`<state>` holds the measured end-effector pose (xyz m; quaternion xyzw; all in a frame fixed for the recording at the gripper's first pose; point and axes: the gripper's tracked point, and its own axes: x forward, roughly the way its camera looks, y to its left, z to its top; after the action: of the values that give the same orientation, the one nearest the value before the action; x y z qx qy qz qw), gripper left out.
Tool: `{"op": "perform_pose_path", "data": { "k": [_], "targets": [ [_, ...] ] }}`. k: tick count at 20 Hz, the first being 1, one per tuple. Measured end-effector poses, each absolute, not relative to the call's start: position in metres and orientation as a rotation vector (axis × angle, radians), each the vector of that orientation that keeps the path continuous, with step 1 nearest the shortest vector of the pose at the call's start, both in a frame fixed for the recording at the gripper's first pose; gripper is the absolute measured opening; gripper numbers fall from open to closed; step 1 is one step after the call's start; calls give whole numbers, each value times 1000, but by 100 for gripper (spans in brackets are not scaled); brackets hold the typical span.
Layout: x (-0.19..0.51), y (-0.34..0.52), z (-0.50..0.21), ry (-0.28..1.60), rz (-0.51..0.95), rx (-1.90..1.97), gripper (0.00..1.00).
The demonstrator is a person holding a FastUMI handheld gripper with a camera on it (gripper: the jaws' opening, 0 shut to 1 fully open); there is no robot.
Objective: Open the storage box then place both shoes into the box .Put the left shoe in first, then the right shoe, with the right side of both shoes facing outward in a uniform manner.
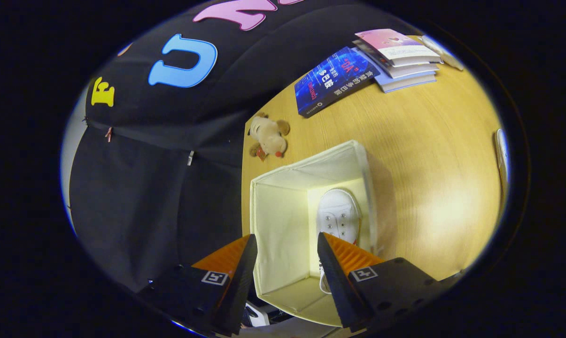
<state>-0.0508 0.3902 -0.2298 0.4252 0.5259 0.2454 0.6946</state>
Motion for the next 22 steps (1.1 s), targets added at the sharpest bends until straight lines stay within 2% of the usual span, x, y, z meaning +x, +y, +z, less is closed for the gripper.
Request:
{"op": "perform_pose_path", "data": {
  "k": [8,16,22],
  "targets": [
    [-56,223,-241,1100,416,817,79],
    [-82,70,-313,1181,188,792,79],
    [-104,20,-387,1298,127,718,79]
  ]
}}
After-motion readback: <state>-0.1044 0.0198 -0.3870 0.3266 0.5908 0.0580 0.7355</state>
